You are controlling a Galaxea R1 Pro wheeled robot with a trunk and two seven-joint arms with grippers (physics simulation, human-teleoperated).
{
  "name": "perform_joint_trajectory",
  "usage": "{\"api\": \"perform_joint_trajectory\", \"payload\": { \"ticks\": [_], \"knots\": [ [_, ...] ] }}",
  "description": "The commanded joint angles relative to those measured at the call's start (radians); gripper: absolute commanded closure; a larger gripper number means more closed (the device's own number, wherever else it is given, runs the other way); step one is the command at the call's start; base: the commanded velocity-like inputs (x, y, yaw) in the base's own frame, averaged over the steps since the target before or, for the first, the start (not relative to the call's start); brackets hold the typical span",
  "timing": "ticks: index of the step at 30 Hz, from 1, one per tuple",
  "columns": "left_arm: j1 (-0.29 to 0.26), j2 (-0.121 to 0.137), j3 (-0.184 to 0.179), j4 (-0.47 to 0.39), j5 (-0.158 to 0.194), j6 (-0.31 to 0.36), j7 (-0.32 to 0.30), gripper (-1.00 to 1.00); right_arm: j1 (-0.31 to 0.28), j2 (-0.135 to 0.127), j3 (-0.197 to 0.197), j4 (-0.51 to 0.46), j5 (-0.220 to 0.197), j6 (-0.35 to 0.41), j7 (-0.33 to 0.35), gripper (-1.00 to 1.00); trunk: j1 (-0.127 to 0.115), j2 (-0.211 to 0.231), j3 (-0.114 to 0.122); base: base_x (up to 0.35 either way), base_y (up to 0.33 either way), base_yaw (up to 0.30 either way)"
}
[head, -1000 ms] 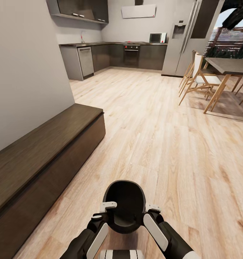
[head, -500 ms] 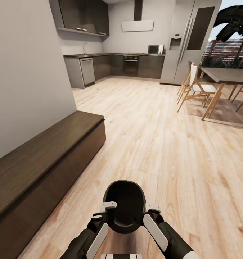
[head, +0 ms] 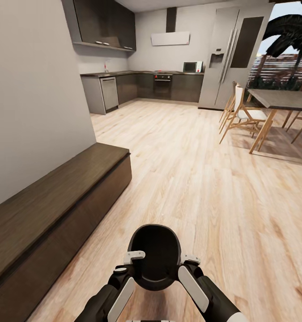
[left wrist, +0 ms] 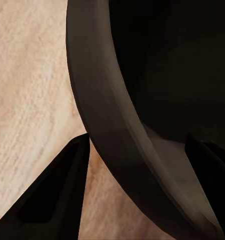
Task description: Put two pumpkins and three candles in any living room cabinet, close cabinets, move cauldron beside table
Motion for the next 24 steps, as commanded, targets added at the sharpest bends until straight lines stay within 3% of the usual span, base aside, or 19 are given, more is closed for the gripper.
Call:
{"api": "perform_joint_trajectory", "payload": {
  "ticks": [1, 13, 24],
  "knots": [
    [0.000, 0.000, -0.003, -0.001, 0.020, -0.001, 0.009, 1.00, -0.001, 0.000, 0.000, -0.010, -0.007, -0.008, -0.007, 1.00, -0.004, 0.007, 0.002, 0.000, 0.000, 0.000],
    [0.000, 0.000, -0.003, -0.002, 0.020, -0.001, 0.009, 1.00, -0.001, 0.000, -0.004, -0.010, -0.009, -0.008, -0.007, 1.00, -0.043, 0.077, 0.034, 0.000, 0.000, -0.013],
    [0.000, 0.000, -0.003, -0.002, 0.020, -0.002, 0.009, 1.00, -0.001, 0.000, -0.004, -0.010, -0.009, -0.008, -0.007, 1.00, -0.043, 0.077, 0.034, 0.000, 0.000, -0.248]
  ]
}}
